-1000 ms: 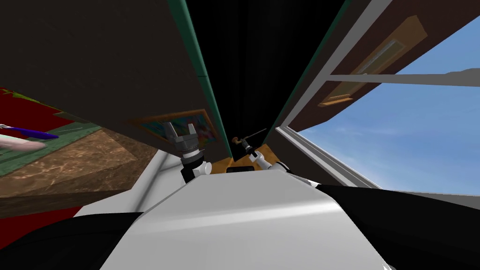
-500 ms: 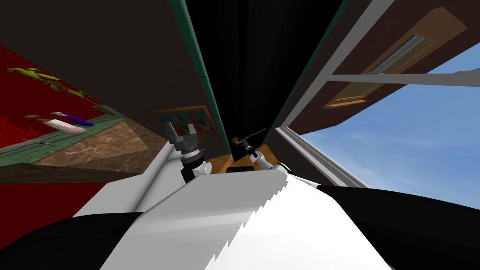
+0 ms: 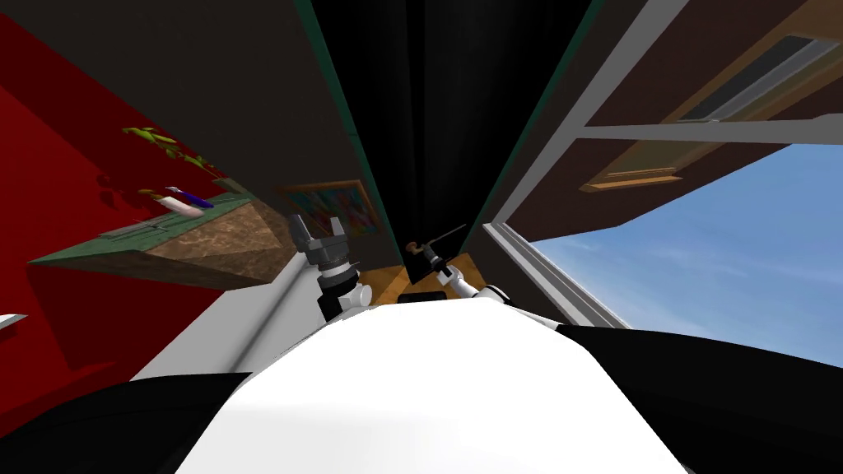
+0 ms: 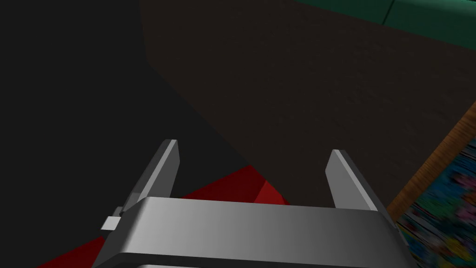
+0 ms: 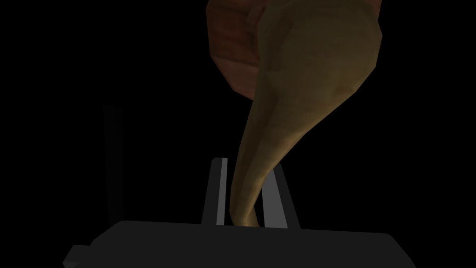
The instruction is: Push the door open
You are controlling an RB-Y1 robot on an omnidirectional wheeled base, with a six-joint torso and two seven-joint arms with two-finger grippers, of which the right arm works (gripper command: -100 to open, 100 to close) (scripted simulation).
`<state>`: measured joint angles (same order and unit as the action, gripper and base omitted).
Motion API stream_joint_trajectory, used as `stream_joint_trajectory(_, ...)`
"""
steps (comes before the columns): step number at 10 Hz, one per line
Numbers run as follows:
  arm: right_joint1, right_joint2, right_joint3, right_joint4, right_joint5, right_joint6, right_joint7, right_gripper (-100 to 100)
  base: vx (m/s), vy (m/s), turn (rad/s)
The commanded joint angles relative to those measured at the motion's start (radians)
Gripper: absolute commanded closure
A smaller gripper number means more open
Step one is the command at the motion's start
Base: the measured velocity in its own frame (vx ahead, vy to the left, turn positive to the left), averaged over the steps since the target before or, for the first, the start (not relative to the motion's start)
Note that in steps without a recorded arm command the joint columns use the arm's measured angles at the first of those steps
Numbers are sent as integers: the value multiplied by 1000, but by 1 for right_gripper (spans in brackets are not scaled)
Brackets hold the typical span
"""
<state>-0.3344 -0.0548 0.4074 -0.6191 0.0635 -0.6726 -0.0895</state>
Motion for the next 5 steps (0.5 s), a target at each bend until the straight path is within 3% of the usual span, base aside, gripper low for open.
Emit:
stream_joint_trajectory(1,4,7,9,-12,-5,3,-1,100,-150,-195,144)
stream_joint_trajectory(5,8,36,29,-21,-17,5,2,100,-150,-188,147)
